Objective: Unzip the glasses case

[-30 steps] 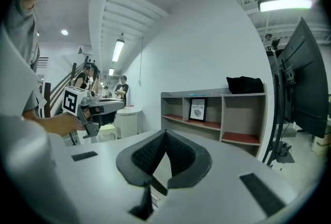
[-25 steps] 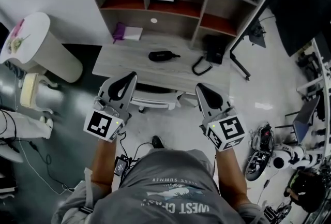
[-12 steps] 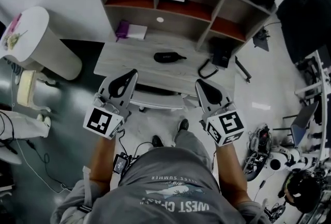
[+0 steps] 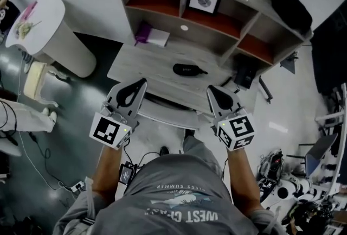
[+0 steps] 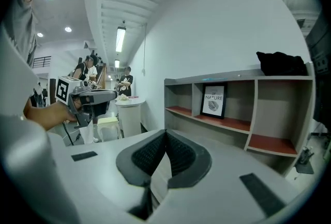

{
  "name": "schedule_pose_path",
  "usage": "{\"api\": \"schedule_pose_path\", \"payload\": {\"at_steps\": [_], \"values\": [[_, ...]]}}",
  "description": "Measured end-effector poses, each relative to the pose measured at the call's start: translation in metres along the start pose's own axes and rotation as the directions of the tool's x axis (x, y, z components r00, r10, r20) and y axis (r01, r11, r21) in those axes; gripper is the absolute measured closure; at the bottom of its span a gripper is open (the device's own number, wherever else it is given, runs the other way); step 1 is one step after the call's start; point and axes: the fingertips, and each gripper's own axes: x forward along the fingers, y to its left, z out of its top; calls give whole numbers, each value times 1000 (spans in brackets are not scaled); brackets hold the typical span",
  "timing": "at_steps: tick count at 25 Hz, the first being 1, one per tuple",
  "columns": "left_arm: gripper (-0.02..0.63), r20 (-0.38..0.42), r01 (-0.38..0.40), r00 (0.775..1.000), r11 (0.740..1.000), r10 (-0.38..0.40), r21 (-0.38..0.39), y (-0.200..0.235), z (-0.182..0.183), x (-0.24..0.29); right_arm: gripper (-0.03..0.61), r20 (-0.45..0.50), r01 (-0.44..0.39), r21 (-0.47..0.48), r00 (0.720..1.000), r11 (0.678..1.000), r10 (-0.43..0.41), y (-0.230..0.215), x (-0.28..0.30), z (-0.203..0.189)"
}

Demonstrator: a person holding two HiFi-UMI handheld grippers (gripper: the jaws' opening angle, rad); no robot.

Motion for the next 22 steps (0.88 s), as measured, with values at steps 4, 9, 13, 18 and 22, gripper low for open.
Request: {"api": "schedule_pose_path", "payload": {"at_steps": [4,9,13,18,22], "values": [[615,-28,-43,999,999,42,-5,15,-9,17,566,-32,-45,5,998,999,45,-22,31,-10],[615,-79,-94,993,995,91,-35,31,-28,34,566,-79,-97,5,992,995,97,-48,73,-27],[615,-109,-131,986,990,125,-51,42,-44,48,566,-120,-138,-18,984,990,134,-66,105,-46],[615,-165,-172,974,981,155,-94,46,-73,58,566,-175,-185,-136,971,973,160,-83,144,-83],[615,-207,-200,963,973,173,-119,48,-94,63,563,-230,-234,-166,954,958,193,-93,172,-119]]}}
